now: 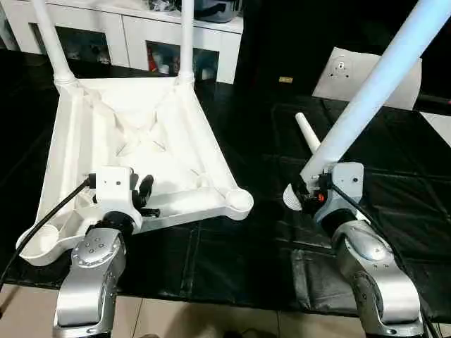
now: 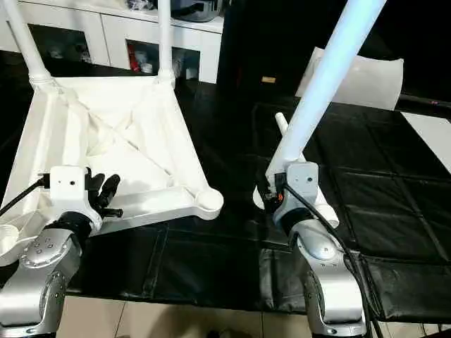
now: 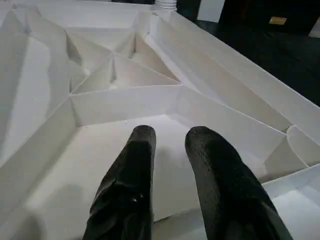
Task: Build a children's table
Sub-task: Insert table leg to table base
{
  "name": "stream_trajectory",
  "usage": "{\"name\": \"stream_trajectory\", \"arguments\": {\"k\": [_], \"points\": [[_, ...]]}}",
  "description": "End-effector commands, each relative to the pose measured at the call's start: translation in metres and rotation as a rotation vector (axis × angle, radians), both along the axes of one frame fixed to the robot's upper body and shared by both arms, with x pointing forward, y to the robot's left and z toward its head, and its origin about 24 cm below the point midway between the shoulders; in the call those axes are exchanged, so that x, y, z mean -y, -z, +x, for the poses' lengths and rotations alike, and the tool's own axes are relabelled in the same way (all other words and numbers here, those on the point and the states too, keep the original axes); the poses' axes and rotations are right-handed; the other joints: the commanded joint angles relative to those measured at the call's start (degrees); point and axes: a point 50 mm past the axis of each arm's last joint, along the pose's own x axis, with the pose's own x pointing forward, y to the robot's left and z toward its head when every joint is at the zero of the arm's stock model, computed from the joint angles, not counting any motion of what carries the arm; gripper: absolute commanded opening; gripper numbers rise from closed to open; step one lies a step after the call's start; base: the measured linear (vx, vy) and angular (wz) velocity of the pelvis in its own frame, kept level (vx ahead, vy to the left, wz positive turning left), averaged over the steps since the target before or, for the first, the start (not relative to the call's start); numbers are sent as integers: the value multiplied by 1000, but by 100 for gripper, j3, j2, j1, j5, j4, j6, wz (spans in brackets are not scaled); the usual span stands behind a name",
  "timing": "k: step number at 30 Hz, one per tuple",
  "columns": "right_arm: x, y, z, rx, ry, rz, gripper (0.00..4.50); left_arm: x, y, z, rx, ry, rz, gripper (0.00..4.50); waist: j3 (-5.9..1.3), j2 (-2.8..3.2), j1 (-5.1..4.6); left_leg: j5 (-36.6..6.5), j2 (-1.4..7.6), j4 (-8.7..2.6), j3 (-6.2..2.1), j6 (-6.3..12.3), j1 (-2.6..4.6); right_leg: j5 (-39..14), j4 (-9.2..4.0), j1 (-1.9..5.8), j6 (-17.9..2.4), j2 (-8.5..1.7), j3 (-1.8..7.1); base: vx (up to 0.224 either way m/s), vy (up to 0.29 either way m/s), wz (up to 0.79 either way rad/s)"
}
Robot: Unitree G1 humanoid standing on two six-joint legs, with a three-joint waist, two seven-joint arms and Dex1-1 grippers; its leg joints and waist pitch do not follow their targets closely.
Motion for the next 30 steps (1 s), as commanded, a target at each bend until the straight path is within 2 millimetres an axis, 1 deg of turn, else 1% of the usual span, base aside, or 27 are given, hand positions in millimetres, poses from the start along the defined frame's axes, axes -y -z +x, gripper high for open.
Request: {"name": "stream_trajectory", "arguments": {"k": [1,30], "points": [[4,-6,0,21,15,-13,188,4,-3,0,8,12,-2,132,-305,93,0,-1344,288,-398,-91,281,7,-2389,-508,257,-25,-499,332,0,0,0],[4,-6,0,21,15,-13,188,4,-3,0,8,12,-2,132,-312,88,4,-1296,285,-391,-85,294,7,-2332,-500,262,-36,-501,338,0,0,0]]}}
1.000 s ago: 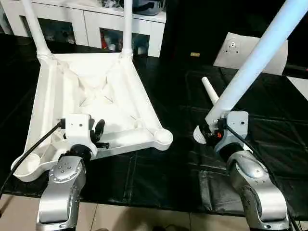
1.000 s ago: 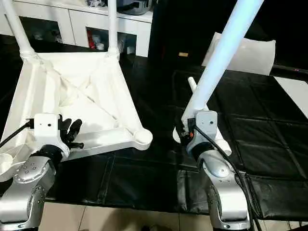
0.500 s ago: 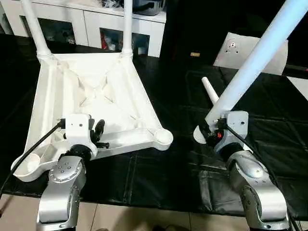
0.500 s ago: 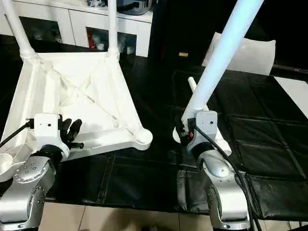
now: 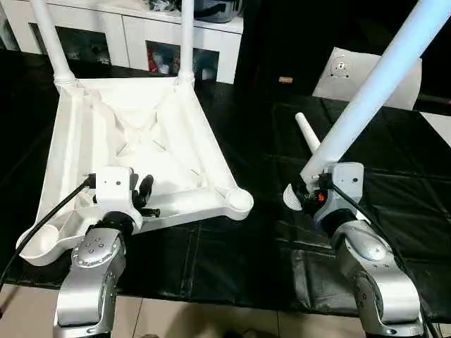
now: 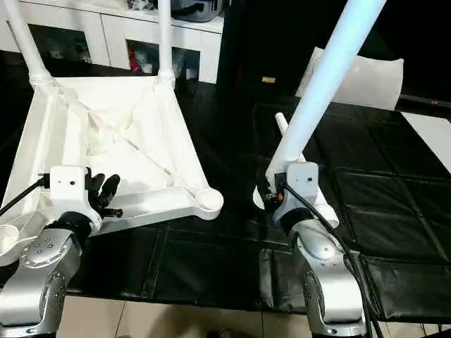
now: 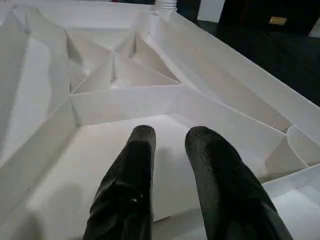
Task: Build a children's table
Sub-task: Insert table leg to table base
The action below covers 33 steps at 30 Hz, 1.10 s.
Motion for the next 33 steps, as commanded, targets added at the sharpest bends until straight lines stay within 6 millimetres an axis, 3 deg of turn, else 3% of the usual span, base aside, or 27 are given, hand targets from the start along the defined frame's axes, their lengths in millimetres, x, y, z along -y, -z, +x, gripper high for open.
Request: {"name": "stream_trajectory", "arguments": {"k": [1,33], "points": [[4,-6,0,21,15,-13,188,4,-3,0,8,12,-2,132,-310,92,3,-1306,289,-395,-88,293,8,-2327,-500,261,-46,-501,336,0,0,0],[4,-6,0,21,15,-13,188,4,-3,0,8,12,-2,132,-314,91,3,-1287,290,-394,-88,283,3,-2268,-489,273,-68,-507,343,0,0,0]]}}
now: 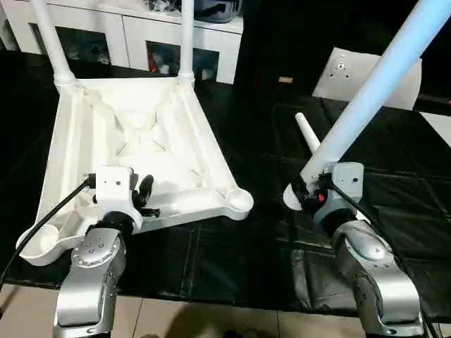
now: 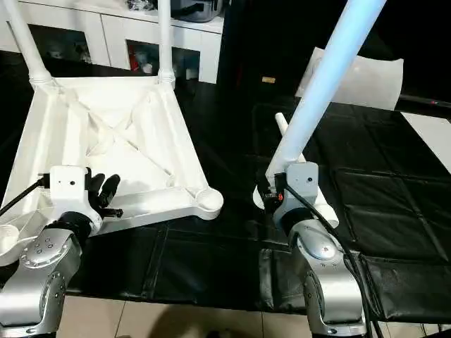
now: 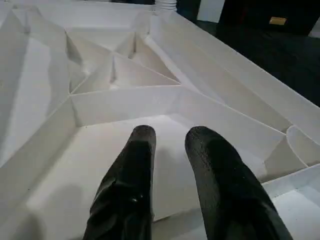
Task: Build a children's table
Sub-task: Insert table leg to table base
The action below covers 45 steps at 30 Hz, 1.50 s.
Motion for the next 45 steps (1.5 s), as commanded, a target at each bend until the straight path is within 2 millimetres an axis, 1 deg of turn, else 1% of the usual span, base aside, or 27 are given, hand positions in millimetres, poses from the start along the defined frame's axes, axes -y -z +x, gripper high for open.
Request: {"name": "stream_trajectory", "arguments": {"k": [1,5,9,12,20,24,25,26,27,28,29,30,31,32,35,37,39,41,42,43,44,45], "points": [[4,-6,0,21,15,-13,188,4,-3,0,8,12,-2,132,-312,94,5,-1290,290,-393,-86,287,5,-2279,-495,267,-68,-508,342,0,0,0],[4,-6,0,21,15,-13,188,4,-3,0,8,12,-2,132,-313,94,1,-1289,295,-398,-90,286,3,-2222,-485,269,-94,-501,340,0,0,0],[4,-6,0,21,15,-13,188,4,-3,0,8,12,-2,132,-309,91,7,-1311,285,-390,-83,284,7,-2334,-503,266,-61,-510,341,0,0,0],[4,-6,0,21,15,-13,188,4,-3,0,8,12,-2,132,-313,91,5,-1289,285,-391,-86,288,4,-2316,-498,266,-51,-501,339,0,0,0],[4,-6,0,21,15,-13,188,4,-3,0,8,12,-2,132,-317,89,4,-1273,287,-388,-86,291,4,-2272,-491,268,-63,-501,340,0,0,0],[4,-6,0,21,15,-13,188,4,-3,0,8,12,-2,132,-313,97,5,-1286,295,-396,-91,286,7,-2244,-486,269,-93,-504,339,0,0,0],[16,-2,0,18,122,-19,188,9,-11,6,19,41,59,132,-312,95,2,-1297,294,-396,-88,287,7,-2248,-490,266,-91,-501,340,0,0,0],[24,0,0,15,195,-24,188,12,-16,10,27,59,102,132,-311,197,166,-1326,285,-422,-158,262,-12,-2226,-453,322,-139,-567,306,0,0,0],[25,-2,1,23,192,-7,188,13,-13,8,-1,94,84,132,-308,160,207,-1433,298,-427,-143,181,45,-2155,-445,263,-159,-538,328,0,0,0],[25,-2,1,24,192,-5,188,14,-13,8,-6,100,81,132,-296,163,230,-1432,301,-437,-136,163,34,-2143,-451,281,-174,-549,329,0,0,0],[27,-3,1,25,187,-17,188,16,-13,6,-3,124,87,132,-282,150,254,-1449,293,-431,-119,159,50,-2160,-460,262,-180,-545,333,0,0,0],[27,-2,1,19,183,-14,188,18,-15,5,5,140,97,132,-279,167,286,-1479,284,-435,-116,153,56,-2272,-461,271,-152,-546,328,0,0,0],[27,-2,1,17,182,-11,188,18,-15,5,7,143,99,132,-284,164,292,-1470,284,-438,-119,151,54,-2286,-461,279,-133,-548,329,0,0,0],[27,-1,1,14,182,-8,188,21,-17,4,20,160,103,132,-292,159,319,-1413,282,-434,-113,147,48,-2293,-467,280,-96,-554,334,0,0,0],[27,-2,2,22,196,4,188,24,-19,5,30,179,109,132,-295,173,359,-1397,299,-445,-118,118,60,-2202,-455,271,-105,-554,336,0,0,0],[27,-2,2,26,200,4,188,24,-19,5,27,179,109,132,-298,176,372,-1431,303,-453,-124,88,62,-2139,-440,281,-129,-552,334,0,0,0],[24,-5,6,59,188,-30,188,26,-20,6,24,191,101,132,-294,176,379,-1444,305,-456,-122,68,60,-2126,-442,281,-137,-564,337,0,0,0],[20,-5,7,58,165,-31,188,27,-22,7,29,209,100,132,-289,175,377,-1488,288,-456,-122,65,59,-2238,-450,285,-105,-555,330,0,0,0],[16,-4,8,33,131,6,188,32,-26,8,42,266,86,132,-284,203,385,-1545,281,-456,-129,74,71,-2347,-465,280,-79,-562,324,0,0,0],[15,-3,9,28,123,14,188,33,-27,8,45,279,83,132,-284,190,382,-1578,282,-452,-128,80,72,-2416,-482,277,-60,-568,326,0,0,0],[14,-3,9,21,116,26,188,35,-28,8,49,295,78,132,-283,191,389,-1584,285,-451,-128,69,78,-2430,-483,273,-68,-571,325,0,0,0],[13,-3,10,15,103,51,188,38,-29,9,52,337,80,132,-281,329,416,-1606,284,-457,-149,44,88,-2392,-472,276,-95,-580,326,0,0,0]]}}
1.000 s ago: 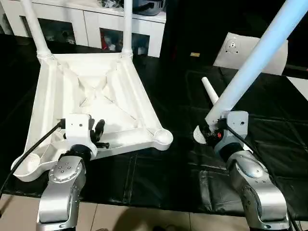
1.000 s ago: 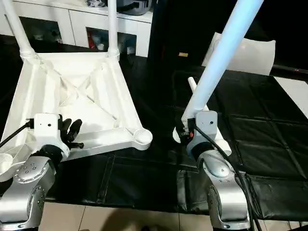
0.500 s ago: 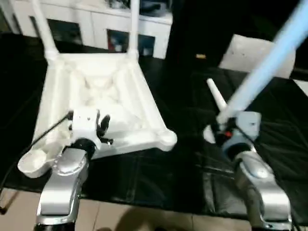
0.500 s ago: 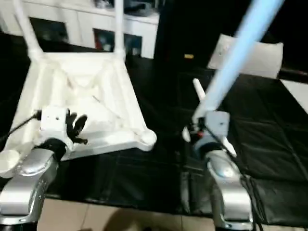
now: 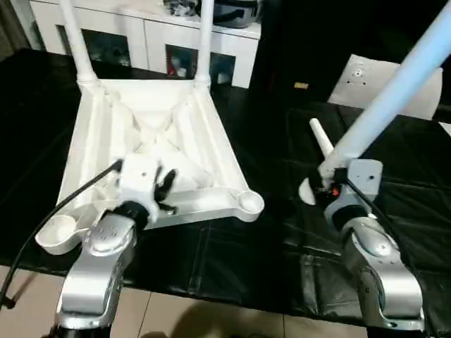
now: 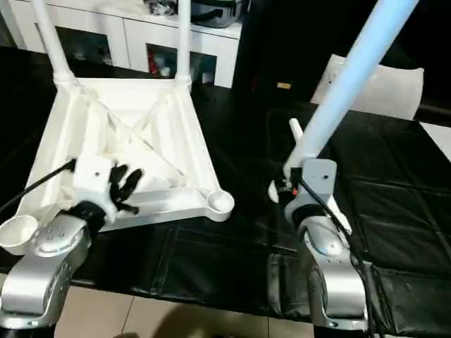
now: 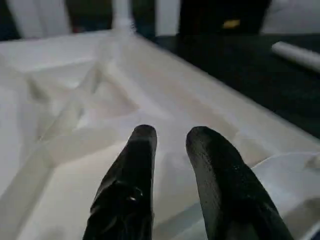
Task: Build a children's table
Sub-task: Insert table leg to table base
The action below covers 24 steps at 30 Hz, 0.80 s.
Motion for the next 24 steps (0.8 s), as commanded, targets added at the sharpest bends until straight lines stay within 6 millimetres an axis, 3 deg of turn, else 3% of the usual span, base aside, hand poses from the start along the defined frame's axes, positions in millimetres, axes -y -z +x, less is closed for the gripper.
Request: {"name": "stream_trajectory", "arguments": {"k": [1,2,3,4,5,6,7,8,10,11,16,19,21,23,24], "points": [[-3,-5,4,-9,-48,81,188,15,-5,0,10,151,4,132,-315,184,9,-1569,301,-449,-116,56,50,-2283,-495,223,-103,-563,335,0,0,0],[-4,-5,4,-10,-57,93,188,17,-5,1,11,170,9,132,-338,233,9,-1555,299,-446,-123,61,56,-1987,-469,238,-190,-545,344,0,0,0],[-6,-8,4,-2,-89,103,188,20,-3,2,-3,212,10,132,-300,228,12,-1648,299,-475,-128,72,41,-2041,-452,244,-237,-527,333,0,0,0],[-6,-9,4,-1,-92,104,188,20,-3,2,-5,216,10,132,-310,331,21,-1638,285,-454,-113,55,48,-1969,-462,238,-299,-539,350,0,0,0],[-8,-11,5,8,-117,105,188,22,-2,4,-16,246,3,159,-315,416,32,-1652,266,-448,-110,62,38,-1995,-470,259,-326,-537,349,0,0,0],[-9,-14,5,26,-138,91,188,25,-2,5,-16,290,13,159,-309,425,48,-1598,248,-443,-109,97,16,-2055,-469,277,-325,-554,346,0,0,0],[-9,-18,7,48,-160,71,188,29,-3,8,-10,352,20,159,-304,480,63,-1540,214,-429,-88,153,23,-2330,-531,269,-241,-537,333,0,0,0],[-8,-21,8,60,-168,49,188,32,-5,11,4,409,36,169,-318,452,68,-1449,205,-413,-90,163,13,-2371,-498,291,-212,-544,336,0,0,0],[-7,-24,10,76,-169,38,188,35,-7,15,23,461,63,179,-318,503,101,-1197,187,-407,-86,240,-10,-2602,-535,289,-135,-560,331,0,0,0],[-5,-29,12,97,-171,59,188,35,-8,21,22,501,86,192,-342,579,104,-1133,189,-399,-83,237,2,-2617,-526,283,-126,-562,329,0,0,0],[-7,-35,11,105,-227,54,188,26,-8,36,37,573,173,237,-384,596,48,-1031,202,-405,-93,234,-16,-2269,-475,316,-192,-530,309,0,0,0],[-10,-39,10,144,-255,85,188,23,-3,35,-5,638,177,251,-393,622,29,-988,247,-412,-96,238,-6,-2113,-454,306,-328,-562,318,0,0,0],[-11,-43,13,214,-214,6,188,20,3,32,-25,684,220,251,-399,619,35,-956,253,-416,-85,184,-12,-2024,-423,289,-413,-560,330,0,0,0],[-14,-40,13,201,-231,-34,188,18,10,28,-75,745,236,251,-384,605,35,-994,260,-427,-76,161,-1,-2044,-420,285,-448,-568,339,0,0,0],[-17,-38,12,174,-276,-10,188,17,12,27,-103,755,228,251,-376,552,51,-1019,246,-431,-70,209,13,-2169,-422,309,-456,-578,343,0,0,0]]}}
